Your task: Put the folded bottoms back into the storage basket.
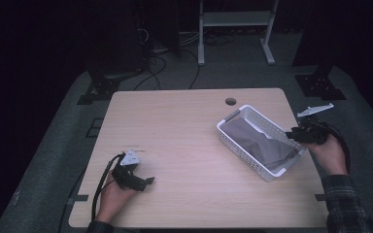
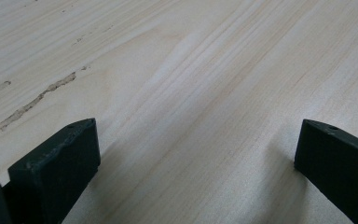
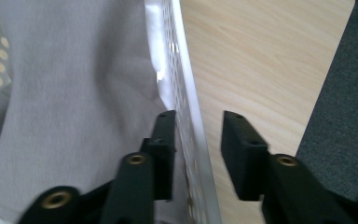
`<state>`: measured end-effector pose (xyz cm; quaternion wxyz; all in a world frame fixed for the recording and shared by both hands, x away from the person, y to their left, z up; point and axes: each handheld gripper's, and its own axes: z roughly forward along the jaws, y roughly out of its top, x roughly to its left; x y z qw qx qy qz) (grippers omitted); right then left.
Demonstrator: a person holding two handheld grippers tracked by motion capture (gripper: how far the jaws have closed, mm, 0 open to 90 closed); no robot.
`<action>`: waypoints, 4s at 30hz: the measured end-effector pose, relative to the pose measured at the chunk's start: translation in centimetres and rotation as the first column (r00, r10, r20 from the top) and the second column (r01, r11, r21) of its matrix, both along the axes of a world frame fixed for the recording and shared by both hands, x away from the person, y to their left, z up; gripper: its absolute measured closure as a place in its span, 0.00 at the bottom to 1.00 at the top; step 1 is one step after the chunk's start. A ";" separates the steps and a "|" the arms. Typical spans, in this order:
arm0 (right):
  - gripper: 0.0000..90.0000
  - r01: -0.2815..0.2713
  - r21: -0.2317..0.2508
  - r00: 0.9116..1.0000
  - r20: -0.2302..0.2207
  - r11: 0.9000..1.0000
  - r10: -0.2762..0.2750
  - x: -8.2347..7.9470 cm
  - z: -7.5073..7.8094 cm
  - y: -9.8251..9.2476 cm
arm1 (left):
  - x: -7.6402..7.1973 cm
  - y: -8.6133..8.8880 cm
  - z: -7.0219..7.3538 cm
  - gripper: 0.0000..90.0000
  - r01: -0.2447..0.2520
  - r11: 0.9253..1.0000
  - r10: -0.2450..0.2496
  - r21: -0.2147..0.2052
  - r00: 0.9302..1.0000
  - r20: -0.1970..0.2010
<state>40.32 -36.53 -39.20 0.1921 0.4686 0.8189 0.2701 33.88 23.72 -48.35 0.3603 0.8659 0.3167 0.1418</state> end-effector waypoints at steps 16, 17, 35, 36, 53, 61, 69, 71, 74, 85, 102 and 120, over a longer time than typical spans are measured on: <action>0.90 0.009 0.022 1.000 -0.028 1.000 -0.008 -0.4 -0.8 -0.6 | 0.0 0.0 0.0 0.00 0.000 1.000 0.000 0.000 1.000 0.001; 0.90 0.004 0.020 1.000 -0.026 1.000 -0.003 -0.5 -0.8 -0.4 | 0.0 0.0 0.0 0.00 0.001 1.000 -0.001 0.001 1.000 0.001; 0.89 -0.093 0.043 0.994 -0.053 0.995 0.096 -2.0 -0.7 4.0 | 0.0 -0.1 0.0 0.00 0.000 1.000 0.000 0.001 1.000 0.000; 0.89 -0.101 0.042 0.993 -0.055 0.994 0.103 -2.1 -0.7 4.2 | 0.1 -0.1 0.0 0.00 0.001 1.000 -0.001 0.001 1.000 0.000; 0.99 -0.117 0.063 0.992 -0.043 0.991 0.120 -3.1 -0.3 3.4 | 0.0 -0.1 0.0 0.00 0.001 1.000 -0.001 0.002 1.000 0.000; 0.99 -0.157 0.079 0.986 -0.053 0.984 0.161 -3.8 -1.0 3.2 | 0.1 -0.1 0.0 0.00 0.002 1.000 -0.002 0.003 1.000 0.000; 0.99 -0.199 0.098 0.978 -0.046 0.975 0.204 -4.6 -1.3 4.0 | 0.0 -0.1 0.0 0.00 0.000 1.000 0.000 0.001 1.000 0.000; 0.99 -0.211 0.101 0.975 -0.040 0.972 0.216 -4.8 -1.4 4.3 | 0.0 -0.1 0.0 0.00 0.000 1.000 0.000 0.002 1.000 0.000; 0.99 -0.230 0.101 0.971 -0.038 0.968 0.235 -5.1 -1.4 4.8 | 0.0 -0.1 0.0 0.00 0.000 1.000 0.000 0.001 1.000 0.000; 0.99 -0.287 0.100 0.956 -0.035 0.953 0.291 -5.8 -1.4 7.2 | 0.0 -0.1 0.0 0.00 0.000 1.000 0.000 0.001 1.000 0.000; 0.99 -0.354 0.092 0.934 -0.017 0.931 0.357 -6.3 -1.3 9.8 | 0.1 -0.1 0.0 0.00 0.001 1.000 -0.001 0.001 1.000 0.000; 0.09 -0.137 0.141 0.990 0.055 0.980 0.130 -5.6 -2.9 7.0 | 0.3 -0.3 0.0 0.00 0.003 1.000 -0.003 0.000 1.000 -0.001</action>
